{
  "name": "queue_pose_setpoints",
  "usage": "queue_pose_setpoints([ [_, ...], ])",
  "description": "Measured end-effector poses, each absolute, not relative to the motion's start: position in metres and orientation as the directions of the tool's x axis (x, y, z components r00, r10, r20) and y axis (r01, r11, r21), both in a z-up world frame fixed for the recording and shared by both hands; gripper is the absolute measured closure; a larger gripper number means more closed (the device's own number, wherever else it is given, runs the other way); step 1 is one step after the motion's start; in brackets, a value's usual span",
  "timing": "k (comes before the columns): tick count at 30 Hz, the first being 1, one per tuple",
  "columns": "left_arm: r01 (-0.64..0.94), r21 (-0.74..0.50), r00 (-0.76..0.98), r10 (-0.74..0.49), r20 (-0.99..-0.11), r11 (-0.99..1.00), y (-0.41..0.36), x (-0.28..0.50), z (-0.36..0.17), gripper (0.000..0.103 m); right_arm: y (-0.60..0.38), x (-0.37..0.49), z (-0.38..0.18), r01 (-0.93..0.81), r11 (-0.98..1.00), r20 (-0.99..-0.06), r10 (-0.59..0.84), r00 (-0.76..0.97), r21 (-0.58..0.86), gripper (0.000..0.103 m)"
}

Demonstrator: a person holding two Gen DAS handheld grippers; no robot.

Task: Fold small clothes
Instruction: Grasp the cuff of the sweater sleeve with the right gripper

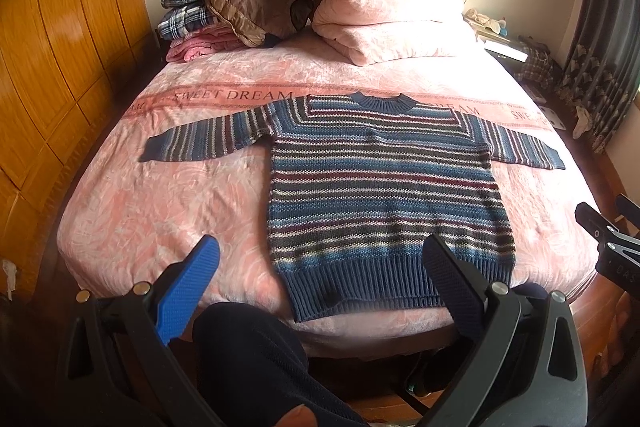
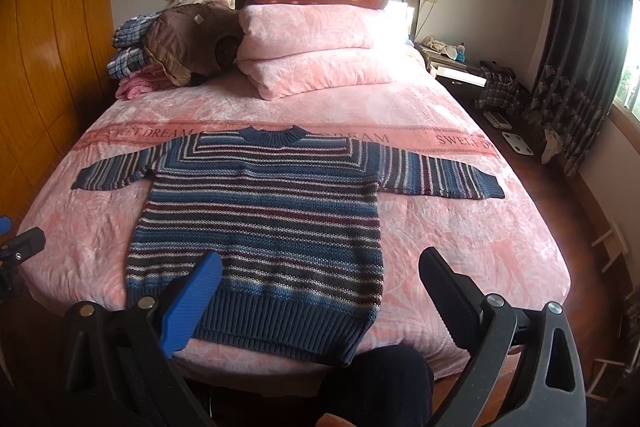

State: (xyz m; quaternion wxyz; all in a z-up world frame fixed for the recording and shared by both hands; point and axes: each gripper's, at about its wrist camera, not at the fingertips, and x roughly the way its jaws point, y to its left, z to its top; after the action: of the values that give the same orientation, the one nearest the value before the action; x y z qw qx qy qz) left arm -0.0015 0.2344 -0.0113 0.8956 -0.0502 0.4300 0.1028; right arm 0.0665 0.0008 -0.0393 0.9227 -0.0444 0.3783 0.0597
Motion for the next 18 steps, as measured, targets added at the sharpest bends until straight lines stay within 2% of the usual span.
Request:
queue_pose_setpoints([
  [2,-0.226,-0.009,0.608,0.133,-0.783,0.974,0.234,0.007,-0.015,0.003,-0.014,0.077,-0.047,-0.219,0.975,-0.654,0.193,0.732,0.042,0.004],
  [5,-0.222,0.008,0.614,0.146,-0.776,0.975,0.231,0.019,-0.02,0.003,-0.03,0.109,-0.069,-0.2,0.979,-0.71,0.159,0.686,0.025,0.004],
  [8,-0.188,0.045,0.638,0.156,-0.754,0.981,0.225,0.034,-0.028,0.003,-0.066,0.145,-0.091,-0.141,0.983,-0.749,0.18,0.638,0.117,0.004],
  [12,-0.126,0.009,0.627,0.087,-0.775,0.992,0.221,0.061,-0.049,0.003,-0.14,0.195,-0.129,0.008,0.959,-0.775,0.223,0.592,0.282,0.006],
  [14,-0.095,-0.023,0.606,0.039,-0.795,0.995,0.219,0.076,-0.065,0.003,-0.185,0.22,-0.155,0.109,0.928,-0.795,0.24,0.557,0.357,0.023],
  [16,-0.057,-0.086,0.597,-0.035,-0.801,0.995,0.217,0.09,-0.082,0.003,-0.233,0.24,-0.181,0.219,0.868,-0.801,0.278,0.531,0.447,0.036],
  [18,-0.024,-0.161,0.587,-0.116,-0.802,0.987,0.215,0.102,-0.099,0.003,-0.28,0.257,-0.206,0.327,0.779,-0.787,0.318,0.529,0.535,0.041],
])
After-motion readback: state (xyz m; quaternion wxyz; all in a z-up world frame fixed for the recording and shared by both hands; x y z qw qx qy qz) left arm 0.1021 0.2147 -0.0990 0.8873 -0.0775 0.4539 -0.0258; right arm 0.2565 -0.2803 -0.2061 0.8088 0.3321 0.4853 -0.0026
